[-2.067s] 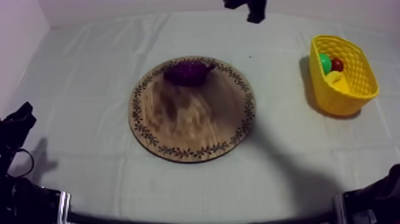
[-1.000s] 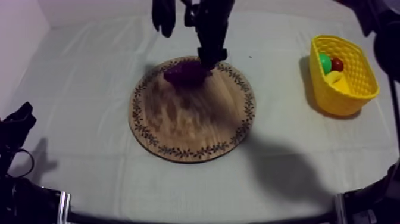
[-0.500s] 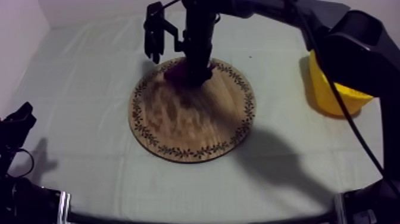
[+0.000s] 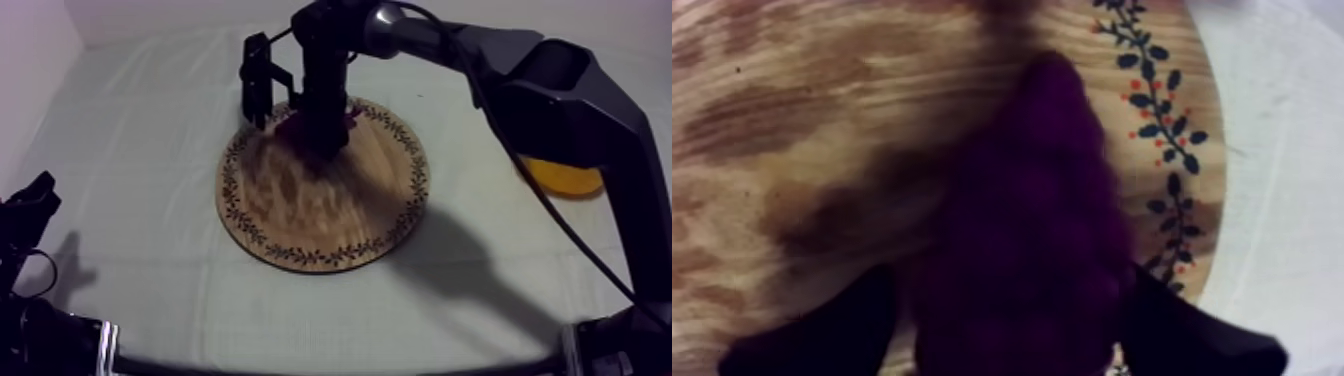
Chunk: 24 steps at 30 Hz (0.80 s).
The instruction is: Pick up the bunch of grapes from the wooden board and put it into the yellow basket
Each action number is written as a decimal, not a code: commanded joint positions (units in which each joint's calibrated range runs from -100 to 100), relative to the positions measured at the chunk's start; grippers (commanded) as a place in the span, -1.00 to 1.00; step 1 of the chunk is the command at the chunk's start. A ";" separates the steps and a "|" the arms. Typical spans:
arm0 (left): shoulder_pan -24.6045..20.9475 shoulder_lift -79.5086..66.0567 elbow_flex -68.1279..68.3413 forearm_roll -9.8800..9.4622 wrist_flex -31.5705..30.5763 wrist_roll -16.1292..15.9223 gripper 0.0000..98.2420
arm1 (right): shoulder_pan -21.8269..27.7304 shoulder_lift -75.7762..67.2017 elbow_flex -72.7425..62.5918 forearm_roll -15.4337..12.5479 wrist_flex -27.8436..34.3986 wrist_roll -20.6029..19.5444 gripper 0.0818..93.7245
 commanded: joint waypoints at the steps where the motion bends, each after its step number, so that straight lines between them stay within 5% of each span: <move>1: 0.02 0.02 -0.04 0.01 -0.01 0.01 -1.00 | -0.08 0.35 -0.52 -0.01 0.62 -0.12 -0.09; 7: 0.02 0.02 -0.04 0.01 -0.01 0.01 -1.00 | 0.06 0.14 -1.24 0.16 0.43 -0.99 -0.51; 24: 0.02 0.02 -0.04 0.01 -0.01 0.01 -1.00 | 1.57 -24.12 6.43 -1.16 3.86 -1.27 -0.50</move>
